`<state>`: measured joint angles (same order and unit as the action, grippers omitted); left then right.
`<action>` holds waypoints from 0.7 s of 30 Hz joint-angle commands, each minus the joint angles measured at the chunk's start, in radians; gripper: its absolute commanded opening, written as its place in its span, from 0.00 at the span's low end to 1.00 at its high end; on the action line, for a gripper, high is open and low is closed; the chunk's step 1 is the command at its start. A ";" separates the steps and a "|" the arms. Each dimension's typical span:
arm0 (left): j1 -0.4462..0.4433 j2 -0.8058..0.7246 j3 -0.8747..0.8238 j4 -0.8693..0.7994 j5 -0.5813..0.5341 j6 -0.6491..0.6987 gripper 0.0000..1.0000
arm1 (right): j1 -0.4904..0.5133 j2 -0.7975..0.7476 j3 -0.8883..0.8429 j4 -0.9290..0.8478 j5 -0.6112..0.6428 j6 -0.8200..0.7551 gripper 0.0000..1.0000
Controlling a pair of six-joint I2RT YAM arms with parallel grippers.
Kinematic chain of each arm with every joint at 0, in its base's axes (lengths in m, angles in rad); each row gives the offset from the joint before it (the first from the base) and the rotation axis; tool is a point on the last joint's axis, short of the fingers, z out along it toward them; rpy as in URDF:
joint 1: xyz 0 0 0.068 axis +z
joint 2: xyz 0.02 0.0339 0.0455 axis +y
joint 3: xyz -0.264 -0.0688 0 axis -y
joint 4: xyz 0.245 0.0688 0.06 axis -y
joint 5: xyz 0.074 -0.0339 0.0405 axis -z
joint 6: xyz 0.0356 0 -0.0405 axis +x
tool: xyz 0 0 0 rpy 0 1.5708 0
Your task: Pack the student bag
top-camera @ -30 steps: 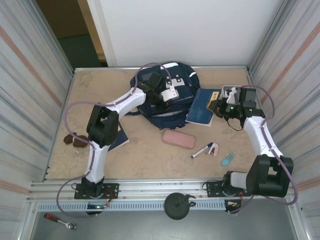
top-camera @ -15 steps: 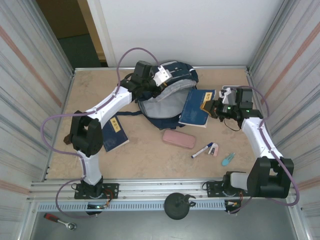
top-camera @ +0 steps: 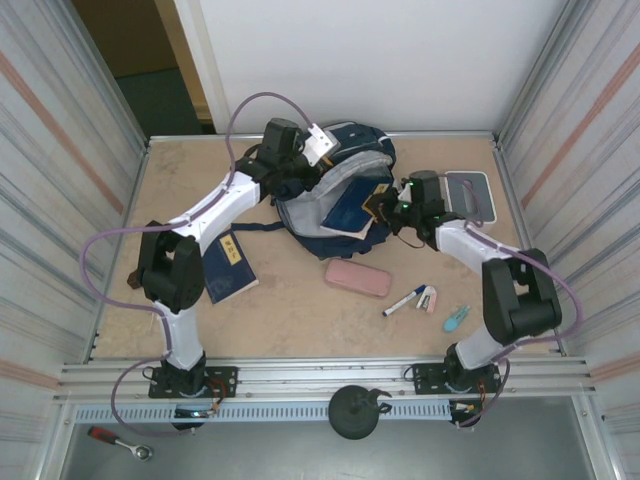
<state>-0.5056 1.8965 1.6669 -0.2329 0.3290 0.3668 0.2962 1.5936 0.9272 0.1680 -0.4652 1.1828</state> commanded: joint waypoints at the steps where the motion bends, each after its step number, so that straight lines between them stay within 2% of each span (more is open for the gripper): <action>1: 0.008 -0.027 0.070 0.126 0.089 -0.059 0.00 | 0.046 0.071 0.084 0.231 0.273 0.127 0.00; 7: 0.016 -0.011 0.113 0.110 0.143 -0.098 0.00 | 0.119 0.289 0.244 0.344 0.517 0.167 0.00; 11: 0.019 -0.001 0.131 0.097 0.153 -0.113 0.00 | 0.154 0.445 0.366 0.387 0.630 0.188 0.12; 13: 0.022 -0.001 0.131 0.093 0.149 -0.125 0.00 | 0.162 0.505 0.445 0.335 0.628 0.182 0.27; 16: 0.031 0.003 0.132 0.092 0.151 -0.150 0.00 | 0.167 0.496 0.430 0.327 0.599 0.136 0.37; 19: 0.038 0.010 0.129 0.093 0.143 -0.161 0.00 | 0.166 0.402 0.327 0.326 0.587 0.059 0.47; 21: 0.040 0.020 0.132 0.093 0.139 -0.172 0.00 | 0.161 0.328 0.251 0.329 0.566 0.024 0.50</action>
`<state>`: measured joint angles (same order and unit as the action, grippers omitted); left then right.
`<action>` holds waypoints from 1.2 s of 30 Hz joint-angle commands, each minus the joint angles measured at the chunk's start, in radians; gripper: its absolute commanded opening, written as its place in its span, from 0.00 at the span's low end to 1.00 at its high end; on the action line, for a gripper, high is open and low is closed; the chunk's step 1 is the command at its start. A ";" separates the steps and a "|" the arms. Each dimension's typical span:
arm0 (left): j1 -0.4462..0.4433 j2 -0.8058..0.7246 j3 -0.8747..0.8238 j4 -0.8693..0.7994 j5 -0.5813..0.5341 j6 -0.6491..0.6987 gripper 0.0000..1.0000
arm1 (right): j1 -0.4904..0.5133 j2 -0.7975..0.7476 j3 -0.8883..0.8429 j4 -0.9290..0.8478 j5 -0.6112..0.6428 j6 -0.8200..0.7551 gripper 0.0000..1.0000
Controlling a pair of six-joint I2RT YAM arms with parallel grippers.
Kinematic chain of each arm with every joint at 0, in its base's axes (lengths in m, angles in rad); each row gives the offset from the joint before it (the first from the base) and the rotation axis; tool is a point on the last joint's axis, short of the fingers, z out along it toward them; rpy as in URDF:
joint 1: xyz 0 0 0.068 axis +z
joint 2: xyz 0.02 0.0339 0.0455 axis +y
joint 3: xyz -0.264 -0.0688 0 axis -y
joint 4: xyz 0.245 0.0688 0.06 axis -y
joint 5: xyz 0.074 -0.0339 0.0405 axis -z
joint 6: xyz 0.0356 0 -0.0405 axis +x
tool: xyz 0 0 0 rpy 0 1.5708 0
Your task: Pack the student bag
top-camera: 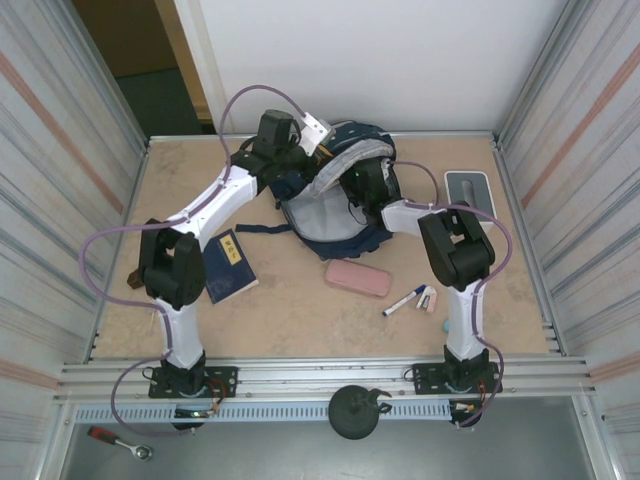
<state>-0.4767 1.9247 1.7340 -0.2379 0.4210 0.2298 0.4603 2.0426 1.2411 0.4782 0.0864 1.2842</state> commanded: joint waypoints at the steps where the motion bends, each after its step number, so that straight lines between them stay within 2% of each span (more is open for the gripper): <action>1: 0.012 -0.003 0.067 0.100 0.046 -0.042 0.00 | -0.006 -0.157 -0.104 0.019 0.001 -0.092 0.51; 5: 0.013 0.018 0.073 0.097 0.023 -0.069 0.00 | -0.014 -0.328 -0.243 -0.026 -0.033 -0.176 0.50; 7: 0.013 0.026 0.066 0.091 0.010 -0.079 0.00 | -0.011 -0.429 -0.312 -0.078 -0.008 -0.224 0.50; 8: 0.012 0.026 0.052 0.089 0.003 -0.084 0.06 | -0.008 -0.486 -0.350 -0.106 0.015 -0.252 0.50; 11: 0.004 0.004 0.015 0.055 -0.051 -0.098 0.40 | 0.007 -0.647 -0.431 -0.205 0.092 -0.348 0.51; 12: -0.002 -0.018 -0.001 0.032 -0.078 -0.098 0.47 | 0.017 -0.696 -0.448 -0.249 0.123 -0.384 0.52; 15: -0.015 -0.097 -0.087 -0.027 -0.189 -0.117 0.60 | 0.044 -0.815 -0.479 -0.365 0.184 -0.486 0.54; 18: -0.008 -0.220 -0.259 -0.045 -0.286 -0.223 0.66 | 0.071 -0.884 -0.488 -0.441 0.199 -0.580 0.56; 20: 0.013 -0.312 -0.423 -0.026 -0.332 -0.321 0.70 | 0.085 -0.901 -0.483 -0.476 0.189 -0.632 0.58; 24: 0.113 -0.505 -0.793 0.074 -0.338 -0.533 0.71 | 0.101 -0.890 -0.480 -0.497 0.163 -0.673 0.60; 27: 0.182 -0.611 -0.977 0.102 -0.353 -0.631 0.70 | 0.104 -0.843 -0.475 -0.476 0.123 -0.665 0.61; 31: 0.243 -0.615 -1.065 0.081 -0.315 -0.682 0.70 | 0.107 -0.763 -0.435 -0.471 0.059 -0.648 0.61; 36: 0.250 -0.475 -1.037 0.069 -0.199 -0.659 0.71 | 0.114 -0.722 -0.417 -0.490 0.029 -0.639 0.61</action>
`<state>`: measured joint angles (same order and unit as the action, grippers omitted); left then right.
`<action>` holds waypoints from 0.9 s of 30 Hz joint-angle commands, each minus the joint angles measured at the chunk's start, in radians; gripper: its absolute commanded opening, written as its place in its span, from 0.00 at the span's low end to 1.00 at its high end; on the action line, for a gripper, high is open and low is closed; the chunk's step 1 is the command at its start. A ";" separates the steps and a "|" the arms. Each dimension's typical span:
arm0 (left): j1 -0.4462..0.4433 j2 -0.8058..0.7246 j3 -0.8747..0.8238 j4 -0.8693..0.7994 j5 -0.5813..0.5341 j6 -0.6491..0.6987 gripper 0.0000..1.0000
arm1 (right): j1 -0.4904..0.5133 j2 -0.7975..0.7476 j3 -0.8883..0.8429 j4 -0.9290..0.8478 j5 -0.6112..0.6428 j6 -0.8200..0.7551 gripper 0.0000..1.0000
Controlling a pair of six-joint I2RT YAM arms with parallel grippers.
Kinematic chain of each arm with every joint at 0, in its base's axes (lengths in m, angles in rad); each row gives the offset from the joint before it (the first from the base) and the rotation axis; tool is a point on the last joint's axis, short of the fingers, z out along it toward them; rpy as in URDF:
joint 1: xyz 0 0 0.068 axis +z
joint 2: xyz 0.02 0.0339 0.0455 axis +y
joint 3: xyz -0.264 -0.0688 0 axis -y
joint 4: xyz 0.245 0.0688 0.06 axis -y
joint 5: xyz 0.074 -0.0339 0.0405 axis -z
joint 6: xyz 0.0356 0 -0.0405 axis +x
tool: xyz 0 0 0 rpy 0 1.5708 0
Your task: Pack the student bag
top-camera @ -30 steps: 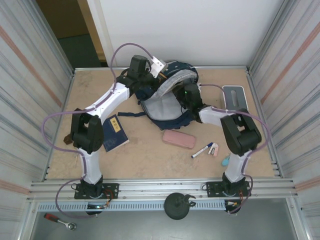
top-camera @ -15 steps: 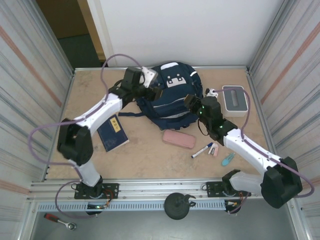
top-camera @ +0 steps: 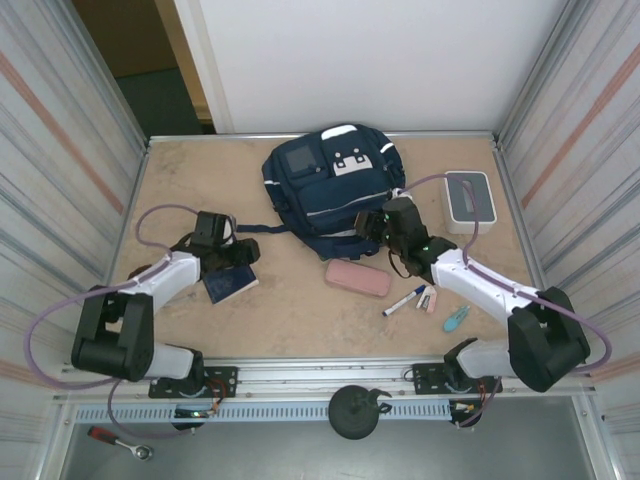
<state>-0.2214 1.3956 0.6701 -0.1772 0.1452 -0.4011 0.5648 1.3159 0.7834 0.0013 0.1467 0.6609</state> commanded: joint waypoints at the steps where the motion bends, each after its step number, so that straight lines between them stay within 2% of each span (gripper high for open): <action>1: -0.023 0.073 0.028 0.010 0.084 -0.023 0.71 | 0.009 0.004 0.040 -0.023 -0.032 -0.012 0.62; 6: -0.170 0.097 -0.009 0.030 0.061 -0.043 0.70 | 0.009 -0.042 0.030 -0.103 0.007 -0.024 0.63; 11: -0.405 0.098 -0.011 0.033 0.031 -0.114 0.70 | -0.020 -0.101 0.007 -0.150 0.016 -0.039 0.64; 14: -0.455 0.032 0.000 0.033 0.007 -0.151 0.70 | -0.024 -0.120 0.015 -0.167 -0.047 -0.073 0.64; 17: -0.449 -0.086 -0.001 0.003 -0.073 -0.136 0.72 | 0.000 -0.105 0.025 -0.147 -0.164 -0.083 0.65; 19: -0.416 -0.155 -0.008 -0.024 -0.112 -0.108 0.74 | 0.048 -0.072 0.047 -0.155 -0.207 -0.069 0.65; 23: -0.257 -0.232 -0.065 -0.028 -0.035 -0.090 0.74 | 0.204 0.042 0.100 -0.164 -0.223 -0.021 0.65; 27: -0.102 -0.237 -0.124 -0.005 0.038 -0.096 0.74 | 0.312 0.194 0.163 -0.129 -0.251 0.050 0.65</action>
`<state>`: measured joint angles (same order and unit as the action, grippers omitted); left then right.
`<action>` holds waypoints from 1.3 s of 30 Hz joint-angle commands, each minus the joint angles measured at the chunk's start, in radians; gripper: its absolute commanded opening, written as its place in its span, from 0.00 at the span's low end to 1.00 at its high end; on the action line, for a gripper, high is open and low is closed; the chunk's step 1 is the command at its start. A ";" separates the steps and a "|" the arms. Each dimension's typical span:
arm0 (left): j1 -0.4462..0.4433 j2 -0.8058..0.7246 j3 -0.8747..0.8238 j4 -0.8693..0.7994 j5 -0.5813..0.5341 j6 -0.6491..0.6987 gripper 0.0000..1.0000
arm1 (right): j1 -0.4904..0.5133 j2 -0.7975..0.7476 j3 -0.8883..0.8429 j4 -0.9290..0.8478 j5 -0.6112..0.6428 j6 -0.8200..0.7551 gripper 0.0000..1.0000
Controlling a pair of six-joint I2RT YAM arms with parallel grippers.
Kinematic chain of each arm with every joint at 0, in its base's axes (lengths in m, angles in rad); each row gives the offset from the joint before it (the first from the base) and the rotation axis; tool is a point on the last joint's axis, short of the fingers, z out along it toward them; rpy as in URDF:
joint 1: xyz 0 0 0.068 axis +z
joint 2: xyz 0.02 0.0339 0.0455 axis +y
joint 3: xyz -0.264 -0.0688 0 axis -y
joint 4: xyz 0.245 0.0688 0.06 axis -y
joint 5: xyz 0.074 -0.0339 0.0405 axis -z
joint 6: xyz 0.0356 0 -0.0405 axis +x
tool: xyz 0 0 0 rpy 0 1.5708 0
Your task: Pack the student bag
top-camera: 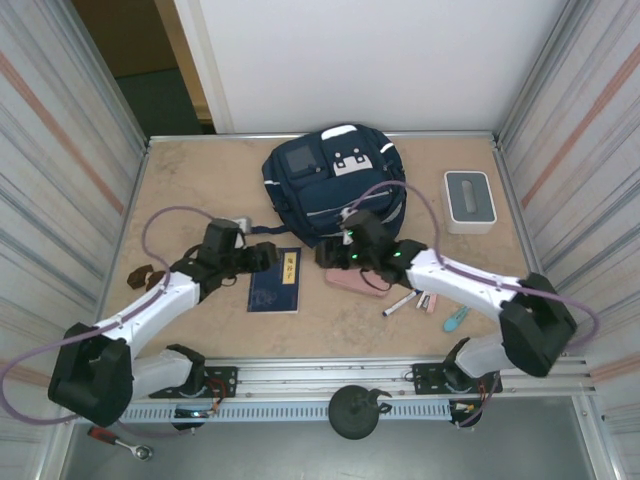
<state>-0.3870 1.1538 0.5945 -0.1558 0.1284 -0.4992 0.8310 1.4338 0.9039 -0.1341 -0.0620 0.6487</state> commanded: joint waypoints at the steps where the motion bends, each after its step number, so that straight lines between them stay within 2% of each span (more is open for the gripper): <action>1: 0.095 0.014 -0.063 -0.009 0.081 -0.007 0.74 | 0.063 0.118 0.062 0.018 -0.050 0.079 0.65; 4: 0.138 0.047 -0.078 0.022 0.146 -0.012 0.74 | 0.095 0.224 0.127 0.017 -0.052 0.126 0.65; 11: 0.133 0.132 -0.112 0.075 0.233 -0.005 0.67 | 0.112 0.381 0.203 0.010 -0.040 0.229 0.59; 17: 0.110 0.172 -0.151 0.110 0.232 -0.014 0.62 | 0.122 0.456 0.226 0.042 -0.024 0.294 0.57; 24: 0.040 0.190 -0.173 0.140 0.222 -0.042 0.48 | 0.123 0.496 0.232 0.101 -0.045 0.326 0.53; 27: 0.022 0.188 -0.188 0.161 0.226 -0.058 0.44 | 0.123 0.496 0.220 0.162 -0.057 0.340 0.45; 32: 0.009 0.158 -0.197 0.165 0.221 -0.070 0.41 | 0.122 0.490 0.215 0.198 -0.039 0.356 0.24; 36: 0.011 0.111 -0.193 0.140 0.195 -0.061 0.41 | 0.113 0.463 0.193 0.215 -0.022 0.343 0.05; 39: 0.036 0.057 -0.198 0.125 0.177 -0.061 0.47 | 0.092 0.425 0.162 0.252 -0.057 0.315 0.00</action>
<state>-0.3374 1.2591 0.4156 0.0029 0.2169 -0.5434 0.9333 1.9038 1.0882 0.0406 -0.1032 0.9848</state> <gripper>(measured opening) 0.448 0.062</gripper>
